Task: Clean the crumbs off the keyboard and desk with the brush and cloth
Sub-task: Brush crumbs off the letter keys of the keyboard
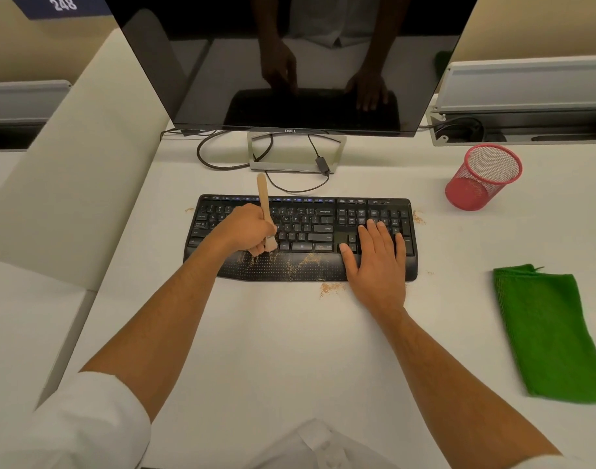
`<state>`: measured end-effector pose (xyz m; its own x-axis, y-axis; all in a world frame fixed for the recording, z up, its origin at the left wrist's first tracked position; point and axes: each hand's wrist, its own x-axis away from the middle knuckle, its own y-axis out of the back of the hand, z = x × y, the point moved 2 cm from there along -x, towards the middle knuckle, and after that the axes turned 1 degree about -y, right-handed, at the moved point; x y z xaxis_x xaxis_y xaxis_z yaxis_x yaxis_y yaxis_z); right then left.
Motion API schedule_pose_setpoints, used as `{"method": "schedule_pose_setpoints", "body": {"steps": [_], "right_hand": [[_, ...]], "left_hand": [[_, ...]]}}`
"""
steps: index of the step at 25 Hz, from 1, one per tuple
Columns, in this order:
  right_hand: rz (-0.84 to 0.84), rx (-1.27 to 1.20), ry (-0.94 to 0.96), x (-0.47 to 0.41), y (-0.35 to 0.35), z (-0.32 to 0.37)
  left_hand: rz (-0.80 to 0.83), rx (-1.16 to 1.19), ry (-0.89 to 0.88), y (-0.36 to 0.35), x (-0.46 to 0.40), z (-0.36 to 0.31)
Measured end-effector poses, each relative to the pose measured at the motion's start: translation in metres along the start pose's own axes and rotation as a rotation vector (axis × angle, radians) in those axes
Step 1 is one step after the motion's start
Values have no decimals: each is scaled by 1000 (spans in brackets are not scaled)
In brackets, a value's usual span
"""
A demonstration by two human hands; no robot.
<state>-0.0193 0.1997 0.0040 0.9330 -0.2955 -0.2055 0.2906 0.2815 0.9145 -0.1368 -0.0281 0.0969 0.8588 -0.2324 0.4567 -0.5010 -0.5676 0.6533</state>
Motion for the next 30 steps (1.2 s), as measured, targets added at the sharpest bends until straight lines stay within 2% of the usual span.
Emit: {"method": "schedule_pose_setpoints", "body": {"steps": [3,4,7,10,14,16,19,21,25,30], "right_hand": [[3,-1,-6,0,0,0],[3,0,-5,0,0,0],[-7,2,-3,0,1,0],[-16,9,-3,1,0,1],[-9,1,-2,0,0,0],[-11,4,-1,0,0,-1],[-3,13,-2,0,-1,0],[2,11,-3,0,-1,-1],[3,3,-3,0,-1,0],[11,9,-3,0,-1,-1]], "left_hand": [[-227,-42,-110,-1,-1,1],[-234,-68,-150,-2,1,0],[-104,-159,-228,-6,2,-3],[12,-212,-211,-4,3,-5],[170,-397,-162,6,-3,-9],[119,-341,-171,9,-4,-9],[-159,-128,-166,12,-1,-3],[-237,-24,-146,10,-1,7],[-193,-33,-139,-4,8,18],[-50,-168,46,13,9,23]]}}
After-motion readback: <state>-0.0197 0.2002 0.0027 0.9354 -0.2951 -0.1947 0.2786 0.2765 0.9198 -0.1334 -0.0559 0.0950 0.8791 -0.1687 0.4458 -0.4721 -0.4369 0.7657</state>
